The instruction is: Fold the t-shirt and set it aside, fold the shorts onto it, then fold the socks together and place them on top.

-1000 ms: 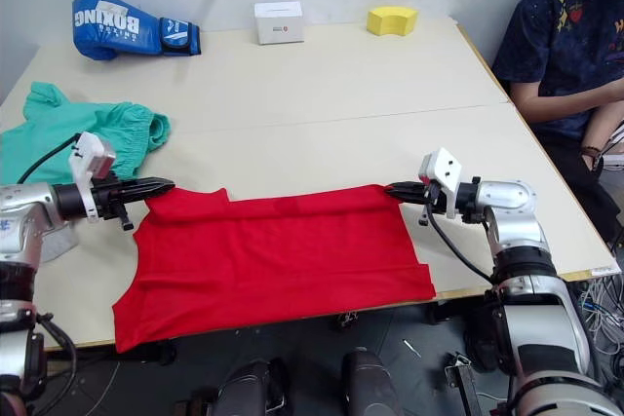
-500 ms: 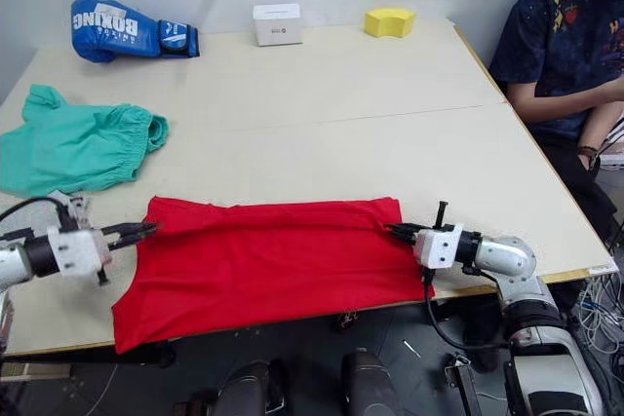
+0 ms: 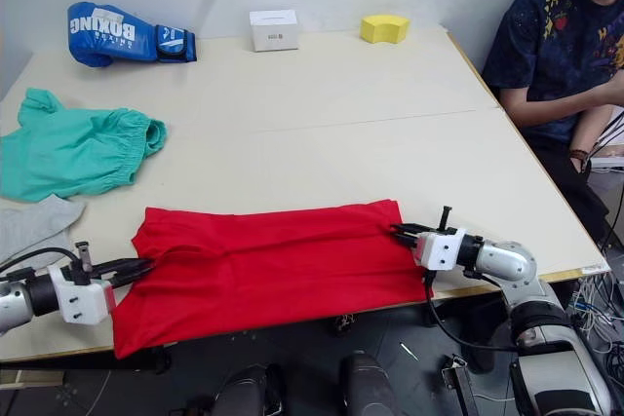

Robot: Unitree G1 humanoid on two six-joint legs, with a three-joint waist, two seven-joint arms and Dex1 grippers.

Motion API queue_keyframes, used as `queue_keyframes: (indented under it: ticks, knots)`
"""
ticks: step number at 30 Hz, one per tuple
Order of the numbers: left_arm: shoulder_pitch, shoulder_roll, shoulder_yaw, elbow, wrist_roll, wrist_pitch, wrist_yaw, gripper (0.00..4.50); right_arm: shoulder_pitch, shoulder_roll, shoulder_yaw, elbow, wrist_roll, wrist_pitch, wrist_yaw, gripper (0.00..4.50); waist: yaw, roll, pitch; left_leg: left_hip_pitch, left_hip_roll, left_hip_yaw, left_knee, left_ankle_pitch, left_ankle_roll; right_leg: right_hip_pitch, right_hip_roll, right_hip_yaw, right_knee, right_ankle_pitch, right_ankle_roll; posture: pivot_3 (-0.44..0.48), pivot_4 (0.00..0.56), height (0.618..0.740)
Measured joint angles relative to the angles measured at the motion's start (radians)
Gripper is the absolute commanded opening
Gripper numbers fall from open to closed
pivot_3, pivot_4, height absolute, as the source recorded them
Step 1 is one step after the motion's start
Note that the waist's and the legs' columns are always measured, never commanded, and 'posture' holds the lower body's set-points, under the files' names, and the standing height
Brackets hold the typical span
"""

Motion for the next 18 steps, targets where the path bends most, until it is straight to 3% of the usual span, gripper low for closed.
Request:
queue_keyframes:
  ticks: [3,9,13,18]
  knots:
    - [0.04,0.009,0.001,-0.046,-0.128,0.106,-0.039,1.91,0.02,-0.021,-0.001,-0.052,0.107,0.073,0.102,2.02,0.0,0.0,0.0,0.0,0.001,0.0,0.0,0.0,0.0,0.0,0.001,0.0,0.0,0.0,0.0,0.0,0.15,0.74]
    - [0.241,0.051,0.111,-0.278,-0.541,0.602,-0.225,3.8,0.108,-0.116,-0.053,-0.266,0.368,0.611,0.315,4.03,0.001,0.002,0.001,0.0,0.002,-0.001,0.0,0.0,-0.001,0.0,0.001,0.0,0.0,0.0,-0.001,0.0,0.15,0.74]
    - [0.371,0.118,0.245,-0.399,-0.739,0.989,-0.348,3.64,0.133,-0.2,-0.127,-0.393,0.481,0.905,0.392,3.85,0.0,0.007,0.004,-0.001,0.001,-0.002,0.0,-0.001,-0.001,-0.001,0.001,-0.001,-0.001,-0.001,-0.001,0.0,0.15,0.74]
    - [0.185,0.077,0.268,-0.507,-0.878,1.244,-0.278,2.23,0.104,-0.128,-0.16,-0.595,0.546,1.108,0.34,2.35,0.006,0.006,0.004,-0.001,0.002,-0.006,-0.001,-0.001,-0.003,0.0,0.002,-0.002,-0.001,-0.002,-0.003,0.0,0.15,0.74]
